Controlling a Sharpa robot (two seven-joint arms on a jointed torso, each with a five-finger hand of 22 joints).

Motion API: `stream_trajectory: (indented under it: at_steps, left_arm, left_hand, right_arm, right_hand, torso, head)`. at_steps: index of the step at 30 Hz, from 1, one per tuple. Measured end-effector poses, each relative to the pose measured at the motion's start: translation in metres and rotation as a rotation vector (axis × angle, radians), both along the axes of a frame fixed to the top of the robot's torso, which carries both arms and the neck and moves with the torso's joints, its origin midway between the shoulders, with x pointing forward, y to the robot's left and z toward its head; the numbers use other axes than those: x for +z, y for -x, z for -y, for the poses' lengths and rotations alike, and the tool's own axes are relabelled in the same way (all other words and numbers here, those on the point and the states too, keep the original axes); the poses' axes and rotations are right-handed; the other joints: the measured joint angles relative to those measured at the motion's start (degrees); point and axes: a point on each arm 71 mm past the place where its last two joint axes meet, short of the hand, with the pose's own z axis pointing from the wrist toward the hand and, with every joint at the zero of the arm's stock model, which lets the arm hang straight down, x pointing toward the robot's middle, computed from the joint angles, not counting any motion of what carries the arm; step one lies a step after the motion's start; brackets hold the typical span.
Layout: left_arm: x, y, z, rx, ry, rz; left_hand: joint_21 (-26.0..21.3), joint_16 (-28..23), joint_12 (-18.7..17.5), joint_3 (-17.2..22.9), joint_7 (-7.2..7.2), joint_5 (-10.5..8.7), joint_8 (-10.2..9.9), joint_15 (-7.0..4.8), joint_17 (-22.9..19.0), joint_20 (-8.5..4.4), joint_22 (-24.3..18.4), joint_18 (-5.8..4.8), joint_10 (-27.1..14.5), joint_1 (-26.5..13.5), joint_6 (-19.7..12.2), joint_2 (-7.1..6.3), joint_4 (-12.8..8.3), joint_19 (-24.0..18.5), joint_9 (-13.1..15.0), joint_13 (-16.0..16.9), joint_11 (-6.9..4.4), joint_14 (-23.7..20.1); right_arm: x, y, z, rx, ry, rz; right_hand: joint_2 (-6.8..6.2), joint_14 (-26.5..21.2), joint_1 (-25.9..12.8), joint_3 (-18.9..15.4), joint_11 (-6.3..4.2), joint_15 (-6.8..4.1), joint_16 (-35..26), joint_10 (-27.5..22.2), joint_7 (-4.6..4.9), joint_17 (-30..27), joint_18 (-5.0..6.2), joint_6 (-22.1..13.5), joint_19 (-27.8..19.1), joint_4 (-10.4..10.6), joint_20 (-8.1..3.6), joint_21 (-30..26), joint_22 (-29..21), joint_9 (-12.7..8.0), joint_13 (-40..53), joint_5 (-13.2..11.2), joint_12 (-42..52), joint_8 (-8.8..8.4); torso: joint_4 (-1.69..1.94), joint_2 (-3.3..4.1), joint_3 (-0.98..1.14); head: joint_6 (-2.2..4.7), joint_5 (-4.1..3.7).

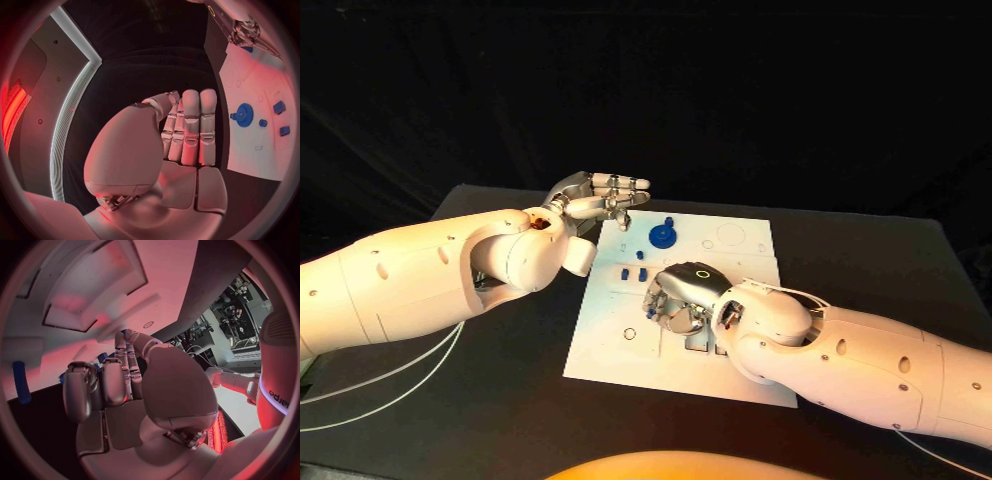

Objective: Assemble the parts on the task board

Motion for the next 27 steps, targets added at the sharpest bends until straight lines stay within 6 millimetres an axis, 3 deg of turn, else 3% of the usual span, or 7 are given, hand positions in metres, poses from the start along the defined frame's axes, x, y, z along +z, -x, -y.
stream_trajectory:
  at_steps: [5, 7, 8, 11, 14, 19, 27]
  left_arm:
    - [0.000, 0.000, 0.000, -0.002, 0.000, -0.002]
    - [0.000, 0.000, 0.000, -0.002, 0.000, -0.002]
    - [0.000, 0.000, 0.000, -0.003, 0.000, -0.002]
    - [0.000, 0.000, 0.000, -0.003, -0.001, -0.003]
    - [0.000, 0.000, 0.001, -0.004, -0.001, -0.004]
    - [0.000, 0.000, 0.000, -0.003, -0.001, -0.005]
    - [-0.001, 0.000, 0.000, -0.002, -0.003, -0.006]
  left_hand:
    - [0.0, 0.0, 0.0, 0.0, 0.00, 0.00, 0.0, 0.00, 0.0, 0.00, 0.0, 0.00, 0.0, 0.0, 0.0, 0.00, 0.0, 0.0, 0.0, 0.0, 0.00, 0.0]
    - [0.0, 0.0, 0.0, 0.0, 0.00, 0.00, 0.0, 0.00, 0.0, 0.00, 0.0, 0.00, 0.0, 0.0, 0.0, 0.00, 0.0, 0.0, 0.0, 0.0, 0.00, 0.0]
    - [0.0, 0.0, 0.0, 0.0, 0.00, 0.00, 0.0, 0.00, 0.0, 0.00, 0.0, 0.00, 0.0, 0.0, 0.0, 0.00, 0.0, 0.0, 0.0, 0.0, 0.00, 0.0]
    - [-0.3, 0.0, 0.3, -0.4, 0.22, 0.00, 0.0, 0.22, -0.1, 0.21, -0.2, 0.00, -0.6, -0.5, -0.2, 0.48, 0.4, -0.2, -0.1, 0.0, 0.15, -0.2]
    - [-0.3, 0.0, 0.3, -0.5, 0.31, 0.00, 0.0, 0.22, -0.1, 0.21, -0.3, 0.00, -0.6, -0.6, -0.3, 0.60, 0.5, -0.2, -0.1, 0.0, 0.21, -0.2]
    - [-0.3, 0.0, 0.3, -0.5, 0.31, 0.00, 0.0, 0.22, -0.1, 0.21, -0.3, 0.00, -0.6, -0.6, -0.3, 0.60, 0.5, -0.2, -0.1, 0.0, 0.22, -0.2]
    - [-0.5, 0.0, 0.3, -0.6, 0.31, 0.00, 0.0, 0.22, -0.1, 0.21, -0.3, 0.00, -0.6, -0.6, -0.3, 0.60, 0.3, -0.2, -0.1, 0.0, 0.22, -0.2]
  right_arm:
    - [-0.002, 0.000, -0.003, 0.004, 0.009, 0.001]
    - [-0.002, 0.000, -0.004, 0.005, 0.011, 0.003]
    - [-0.002, 0.001, -0.004, 0.005, 0.012, 0.003]
    - [-0.002, 0.001, -0.004, 0.006, 0.014, 0.003]
    - [-0.003, 0.001, -0.004, 0.006, 0.012, 0.006]
    - [-0.003, -0.001, 0.002, -0.006, 0.007, 0.012]
    - [0.007, 0.003, 0.021, -0.021, -0.008, 0.028]
  right_hand:
    - [-0.38, 0.0, -0.4, -0.7, 0.03, 0.00, 0.0, 0.0, 0.12, -0.2, 0.00, -0.1, 0.0, 0.3, 0.00, 0.0, 0.0, -0.1, 0.1, 0.0, -0.6, -0.02]
    - [-0.76, 0.0, -1.4, -1.1, 0.61, 0.01, 0.0, -1.5, 1.12, -0.4, 0.00, -1.1, 0.0, 0.6, 0.00, -0.4, 0.0, 0.0, -0.1, 0.4, -1.6, -0.55]
    - [-1.23, 0.0, -1.9, -1.4, 1.08, 0.53, 0.0, -2.7, 1.60, -0.5, 0.00, -2.4, 0.0, 0.9, 0.04, -0.7, 0.0, -0.1, -0.3, 1.0, -2.2, -1.23]
    - [-2.11, 0.0, -3.9, -2.6, 2.16, 1.45, -0.4, -5.1, 2.68, -1.3, 0.01, -5.5, -0.1, 1.5, 0.96, -1.9, 0.0, -1.1, -0.4, 1.9, -3.2, -3.24]
    - [-2.83, 0.0, -3.9, -3.7, 3.09, 2.07, -2.1, -7.2, 3.65, -3.3, 0.01, -6.9, -1.0, 1.6, 1.85, -3.9, 0.0, -1.5, -1.3, 1.9, -4.1, -3.80]
    - [-3.11, 0.0, -4.0, -4.4, 3.68, 2.47, -3.1, -8.6, 3.98, -4.9, 0.01, -7.2, -1.5, 1.6, 2.38, -5.3, 0.0, -1.7, -1.3, 1.9, -4.0, -4.01]
    - [-3.11, 0.0, -4.0, -5.0, 3.69, 2.47, -3.1, -8.8, 3.99, -5.0, 0.01, -7.2, -1.5, 1.6, 2.38, -5.3, 0.0, -1.7, -1.2, 2.6, -3.5, -4.01]
  torso:
    - [0.02, 0.00, -0.01]
    - [0.02, 0.00, -0.01]
    - [0.02, 0.00, -0.02]
    - [0.02, -0.03, -0.02]
    - [-0.01, -0.05, -0.02]
    - [-0.04, -0.07, -0.01]
    - [-0.05, -0.08, 0.02]
  head:
    - [0.09, 0.01]
    - [0.10, 0.02]
    - [0.10, 0.03]
    - [0.14, 0.02]
    - [0.19, -0.11]
    - [0.43, -0.25]
    - [0.89, -0.46]
